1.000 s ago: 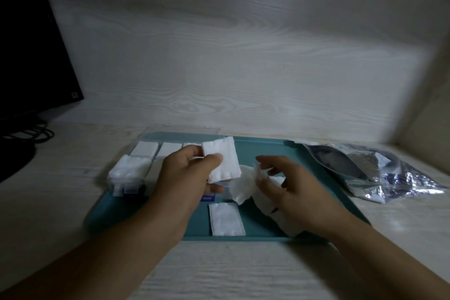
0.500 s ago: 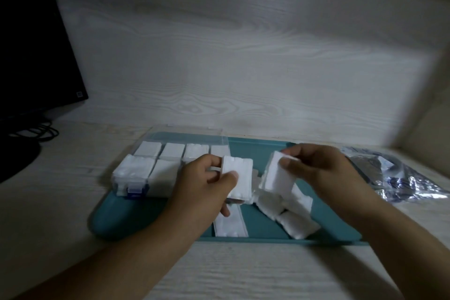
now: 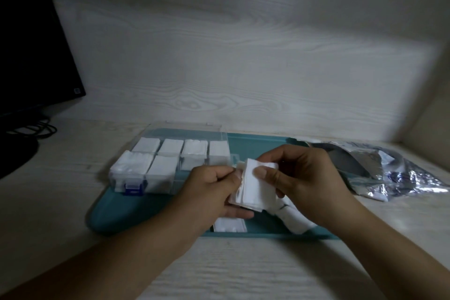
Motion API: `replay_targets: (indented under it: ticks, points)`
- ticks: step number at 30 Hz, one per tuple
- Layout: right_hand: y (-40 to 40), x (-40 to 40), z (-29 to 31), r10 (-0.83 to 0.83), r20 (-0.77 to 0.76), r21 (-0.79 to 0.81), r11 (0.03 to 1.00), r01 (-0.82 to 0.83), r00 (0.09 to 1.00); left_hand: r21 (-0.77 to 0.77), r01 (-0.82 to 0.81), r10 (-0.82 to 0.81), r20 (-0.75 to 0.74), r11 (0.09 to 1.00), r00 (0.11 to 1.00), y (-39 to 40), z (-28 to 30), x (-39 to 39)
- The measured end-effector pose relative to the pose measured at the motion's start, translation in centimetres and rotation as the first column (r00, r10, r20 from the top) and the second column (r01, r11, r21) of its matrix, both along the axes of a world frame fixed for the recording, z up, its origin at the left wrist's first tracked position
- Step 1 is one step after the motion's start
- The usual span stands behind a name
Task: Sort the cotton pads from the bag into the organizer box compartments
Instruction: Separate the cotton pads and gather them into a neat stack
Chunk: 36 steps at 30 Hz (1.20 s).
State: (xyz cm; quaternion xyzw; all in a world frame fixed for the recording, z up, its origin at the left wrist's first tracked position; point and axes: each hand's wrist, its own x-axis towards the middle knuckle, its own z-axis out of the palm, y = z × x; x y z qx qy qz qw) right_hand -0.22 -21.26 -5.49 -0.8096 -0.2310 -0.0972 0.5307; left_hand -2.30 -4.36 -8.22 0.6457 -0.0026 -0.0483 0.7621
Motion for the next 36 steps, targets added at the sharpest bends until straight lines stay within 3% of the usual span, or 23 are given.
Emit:
replay_targets:
  ticks: [5, 12, 20, 26, 32, 36]
  points:
    - [0.24, -0.28, -0.13, -0.022, -0.003, -0.017, 1.000, 0.022, 1.000, -0.062, -0.008, 0.006, -0.019, 0.998, 1.000, -0.06, -0.20, 0.29]
    - [0.39, -0.29, -0.24, -0.024, 0.000, -0.033, 0.999, 0.024, 1.000, -0.065, -0.020, 0.018, -0.023, 0.998, 1.000, -0.08, -0.23, 0.25]
    - [0.42, -0.08, -0.63, -0.078, -0.019, 0.004, 0.997, 0.078, 0.997, -0.066, 0.086, -0.085, 0.008, 0.994, 0.996, -0.09, -0.40, 0.16]
    - [0.55, -0.04, -0.86, -0.153, -0.033, 0.041, 0.987, 0.154, 0.988, -0.051, 0.054, -0.053, 0.016, 0.997, 0.998, -0.10, -0.66, 0.34]
    - [0.34, 0.26, -0.60, -0.153, -0.052, 0.131, 0.979, 0.159, 0.987, -0.064, 0.041, -0.039, 0.024, 0.997, 0.999, -0.09, -0.71, 0.33]
    - [-0.41, 0.52, 0.11, -0.049, -0.113, 0.302, 0.950, 0.081, 0.992, -0.048, 0.023, -0.022, 0.025, 0.999, 0.999, -0.16, -0.72, 0.36]
